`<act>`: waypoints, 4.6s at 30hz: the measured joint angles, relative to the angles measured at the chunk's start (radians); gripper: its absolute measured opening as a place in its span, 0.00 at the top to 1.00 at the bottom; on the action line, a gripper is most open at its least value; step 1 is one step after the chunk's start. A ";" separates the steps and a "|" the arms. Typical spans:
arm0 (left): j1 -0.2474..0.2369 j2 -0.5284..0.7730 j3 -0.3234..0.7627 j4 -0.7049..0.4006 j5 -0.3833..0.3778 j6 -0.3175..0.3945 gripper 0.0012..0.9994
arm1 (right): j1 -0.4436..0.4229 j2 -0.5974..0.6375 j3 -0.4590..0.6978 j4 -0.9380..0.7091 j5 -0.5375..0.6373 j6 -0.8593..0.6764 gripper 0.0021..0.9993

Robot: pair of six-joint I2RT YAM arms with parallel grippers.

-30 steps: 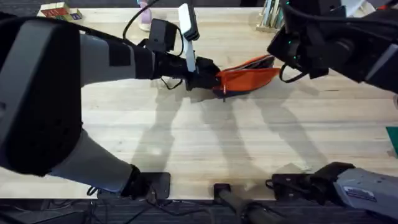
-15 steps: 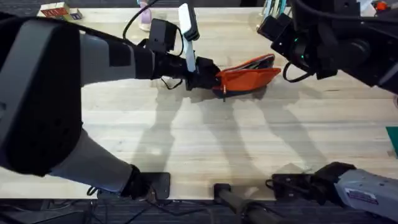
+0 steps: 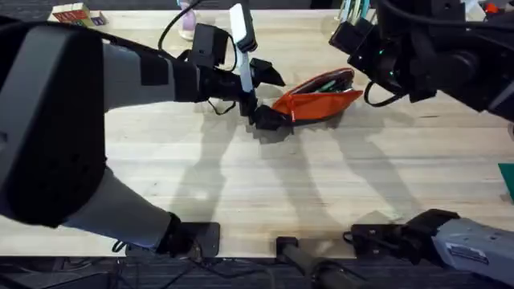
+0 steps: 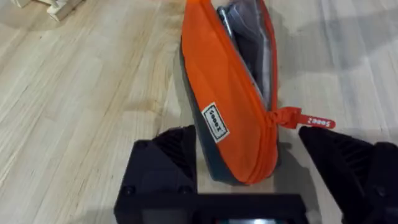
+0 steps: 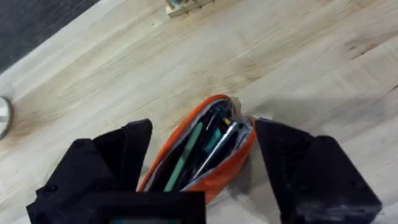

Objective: Unzip the bag, pick up the pens from the table one at a time and place them inside, then zip the bag closed.

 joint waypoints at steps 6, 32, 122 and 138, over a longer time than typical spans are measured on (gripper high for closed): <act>0.000 0.000 0.000 -0.002 0.000 0.000 0.01 | 0.000 0.000 0.000 0.000 0.000 0.000 0.00; 0.218 -0.239 0.000 -0.270 -0.001 0.001 0.01 | 0.000 -0.159 0.000 -0.020 -0.327 -0.285 0.00; 0.326 -0.251 0.000 -0.341 0.007 0.001 0.01 | 0.310 0.228 0.000 0.088 -0.237 -0.168 0.71; 0.326 -0.251 0.000 -0.341 0.007 0.001 0.01 | 0.316 0.228 0.000 0.091 -0.236 -0.164 0.97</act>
